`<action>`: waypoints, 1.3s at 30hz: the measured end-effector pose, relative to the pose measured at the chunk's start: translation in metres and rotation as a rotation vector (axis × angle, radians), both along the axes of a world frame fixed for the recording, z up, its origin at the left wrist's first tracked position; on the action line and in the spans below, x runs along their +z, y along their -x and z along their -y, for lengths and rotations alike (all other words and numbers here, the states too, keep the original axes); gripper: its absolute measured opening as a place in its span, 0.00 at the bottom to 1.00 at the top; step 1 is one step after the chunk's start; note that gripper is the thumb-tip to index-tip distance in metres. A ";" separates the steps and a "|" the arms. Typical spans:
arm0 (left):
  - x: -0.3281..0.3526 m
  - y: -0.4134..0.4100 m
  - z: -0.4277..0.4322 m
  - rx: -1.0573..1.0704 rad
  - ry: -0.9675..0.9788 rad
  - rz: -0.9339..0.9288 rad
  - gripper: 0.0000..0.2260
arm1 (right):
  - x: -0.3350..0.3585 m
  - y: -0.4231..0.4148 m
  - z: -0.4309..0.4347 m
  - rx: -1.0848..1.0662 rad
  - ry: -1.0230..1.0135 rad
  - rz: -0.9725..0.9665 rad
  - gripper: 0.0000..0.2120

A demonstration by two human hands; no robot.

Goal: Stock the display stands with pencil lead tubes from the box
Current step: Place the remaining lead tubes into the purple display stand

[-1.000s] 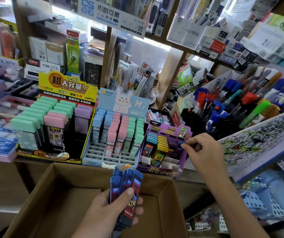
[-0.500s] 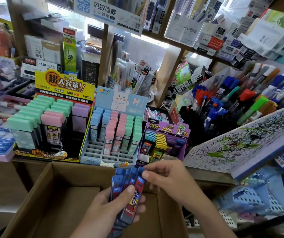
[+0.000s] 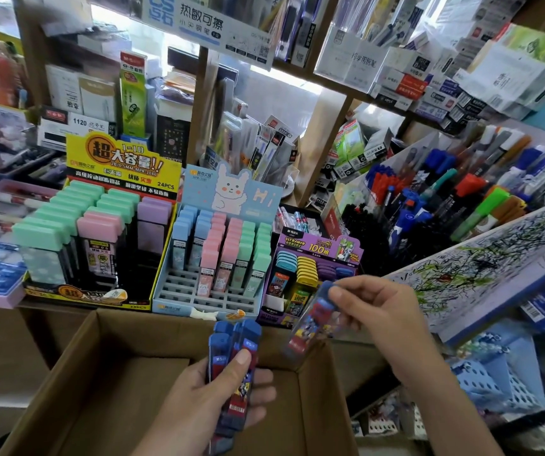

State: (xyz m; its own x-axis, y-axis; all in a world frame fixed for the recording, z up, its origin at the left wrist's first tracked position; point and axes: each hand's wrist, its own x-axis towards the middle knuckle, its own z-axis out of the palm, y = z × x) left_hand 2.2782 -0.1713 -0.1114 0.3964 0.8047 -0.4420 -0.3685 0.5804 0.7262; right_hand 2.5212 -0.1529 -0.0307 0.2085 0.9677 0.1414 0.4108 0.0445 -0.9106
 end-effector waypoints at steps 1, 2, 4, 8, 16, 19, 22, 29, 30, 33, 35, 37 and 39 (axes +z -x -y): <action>0.000 0.000 0.000 -0.001 0.001 -0.007 0.21 | 0.004 -0.007 -0.002 -0.038 -0.048 0.042 0.04; 0.001 0.001 0.000 -0.006 0.003 -0.014 0.21 | 0.007 -0.014 -0.004 -0.066 -0.089 0.092 0.05; 0.000 0.002 -0.001 -0.022 0.013 -0.026 0.20 | 0.012 -0.025 -0.007 -0.110 -0.149 0.180 0.08; -0.001 0.003 -0.003 -0.067 0.041 -0.047 0.12 | 0.016 -0.042 -0.016 -0.174 -0.188 0.259 0.09; 0.000 0.004 -0.003 -0.063 0.057 -0.050 0.11 | 0.005 -0.051 -0.035 -0.188 -0.240 0.415 0.14; 0.001 0.004 -0.002 -0.052 0.057 -0.048 0.11 | -0.002 -0.052 -0.039 -0.193 -0.235 0.564 0.09; 0.000 0.003 -0.002 -0.050 0.067 -0.038 0.11 | -0.007 -0.051 -0.043 -0.177 -0.282 0.787 0.07; -0.003 0.003 -0.002 -0.046 0.081 -0.018 0.12 | -0.016 -0.042 -0.046 -0.161 -0.238 0.946 0.04; -0.004 0.003 -0.002 -0.048 0.081 -0.015 0.12 | -0.017 -0.041 -0.046 -0.167 -0.232 0.960 0.03; -0.005 0.002 -0.001 -0.049 0.082 -0.009 0.12 | -0.018 -0.039 -0.047 -0.193 -0.216 1.007 0.03; -0.005 0.002 -0.001 -0.055 0.082 0.009 0.13 | -0.018 -0.038 -0.047 -0.200 -0.195 1.019 0.03; -0.005 0.002 -0.001 -0.056 0.076 0.032 0.17 | -0.018 -0.037 -0.046 -0.214 -0.177 1.008 0.04; -0.006 0.003 -0.001 -0.053 0.070 0.056 0.22 | -0.017 -0.037 -0.043 -0.245 -0.184 0.960 0.05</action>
State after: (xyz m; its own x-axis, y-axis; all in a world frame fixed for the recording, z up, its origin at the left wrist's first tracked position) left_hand 2.2755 -0.1705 -0.1172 0.4637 0.7499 -0.4719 -0.3748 0.6486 0.6624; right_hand 2.5582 -0.1097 -0.0472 0.1186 0.8596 0.4970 0.9837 -0.0334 -0.1769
